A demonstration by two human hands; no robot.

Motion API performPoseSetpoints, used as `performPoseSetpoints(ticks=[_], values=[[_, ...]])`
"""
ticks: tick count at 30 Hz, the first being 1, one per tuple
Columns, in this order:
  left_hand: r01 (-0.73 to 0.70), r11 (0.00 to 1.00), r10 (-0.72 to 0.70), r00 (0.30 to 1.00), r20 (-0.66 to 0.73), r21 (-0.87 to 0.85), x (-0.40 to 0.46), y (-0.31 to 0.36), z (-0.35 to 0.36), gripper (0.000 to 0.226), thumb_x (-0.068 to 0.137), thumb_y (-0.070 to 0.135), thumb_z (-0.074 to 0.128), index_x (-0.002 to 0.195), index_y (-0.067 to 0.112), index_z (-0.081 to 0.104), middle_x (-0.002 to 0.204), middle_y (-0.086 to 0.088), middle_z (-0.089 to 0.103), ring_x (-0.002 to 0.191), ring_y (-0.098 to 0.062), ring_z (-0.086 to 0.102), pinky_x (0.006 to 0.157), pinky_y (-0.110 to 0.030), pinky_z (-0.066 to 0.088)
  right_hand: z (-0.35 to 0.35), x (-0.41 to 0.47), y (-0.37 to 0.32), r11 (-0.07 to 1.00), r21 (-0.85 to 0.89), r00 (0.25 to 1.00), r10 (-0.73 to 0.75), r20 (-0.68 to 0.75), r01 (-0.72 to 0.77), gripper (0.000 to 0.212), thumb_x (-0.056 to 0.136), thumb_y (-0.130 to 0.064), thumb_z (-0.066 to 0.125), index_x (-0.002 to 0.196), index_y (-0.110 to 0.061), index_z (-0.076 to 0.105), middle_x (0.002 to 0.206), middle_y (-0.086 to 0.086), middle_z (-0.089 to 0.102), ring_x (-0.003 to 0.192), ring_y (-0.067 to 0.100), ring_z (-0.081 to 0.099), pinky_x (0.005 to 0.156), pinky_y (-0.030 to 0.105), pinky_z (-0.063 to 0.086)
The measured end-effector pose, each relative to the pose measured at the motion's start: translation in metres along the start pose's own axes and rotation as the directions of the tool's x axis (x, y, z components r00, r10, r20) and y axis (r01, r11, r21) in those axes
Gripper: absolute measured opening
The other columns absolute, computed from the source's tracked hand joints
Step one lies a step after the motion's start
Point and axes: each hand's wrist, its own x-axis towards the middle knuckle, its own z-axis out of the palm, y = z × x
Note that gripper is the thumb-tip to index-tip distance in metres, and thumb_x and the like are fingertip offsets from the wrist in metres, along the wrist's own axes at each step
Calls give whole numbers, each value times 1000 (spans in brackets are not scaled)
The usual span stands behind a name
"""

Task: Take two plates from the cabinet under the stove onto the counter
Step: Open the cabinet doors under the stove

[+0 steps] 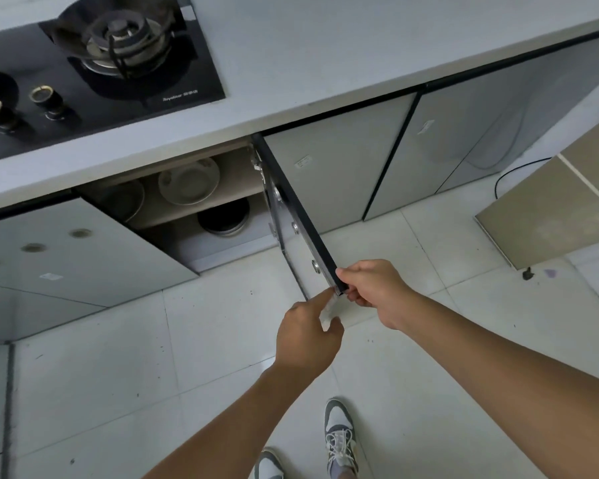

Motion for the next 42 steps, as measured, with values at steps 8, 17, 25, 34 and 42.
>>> performPoseSetpoints(ticks=[8,17,25,34,42], values=[[-96,917,113,993,-21,388,14,10,-31,54,80,32,57,132,23,49,122,8,63,107,-22,53,75,-29,42,-6,-12,-17,684,-621,903,-421,92,382,30,89,-33,57,109,-10,60,101,9,65,91,25,60,77,39,54],[-42,850,95,993,-75,525,22,14,-89,50,79,37,53,127,27,50,112,11,64,98,-22,54,74,-33,47,29,-35,-49,56,-696,546,-668,506,715,36,87,-31,51,119,-16,54,115,5,56,106,28,50,78,34,41],[44,794,7,997,-81,606,14,-24,-147,53,79,39,54,128,22,48,121,7,61,106,-23,53,81,-34,42,87,-37,-70,18,-637,507,-624,595,771,36,90,-34,49,122,-17,51,118,5,56,110,26,49,85,35,42],[-17,620,13,1000,11,784,34,-99,-238,72,79,51,50,141,21,29,150,-4,37,135,-27,32,101,-43,35,189,-19,-100,-172,-668,522,-497,693,724,57,91,-39,48,142,-18,31,154,16,26,143,33,14,117,51,8],[-115,591,19,992,128,798,79,-172,-315,75,83,50,51,144,16,23,153,-7,31,138,-28,26,104,-44,33,293,7,-124,66,-715,646,-493,583,696,58,91,-41,50,143,-22,31,152,6,32,141,24,22,116,42,15]])
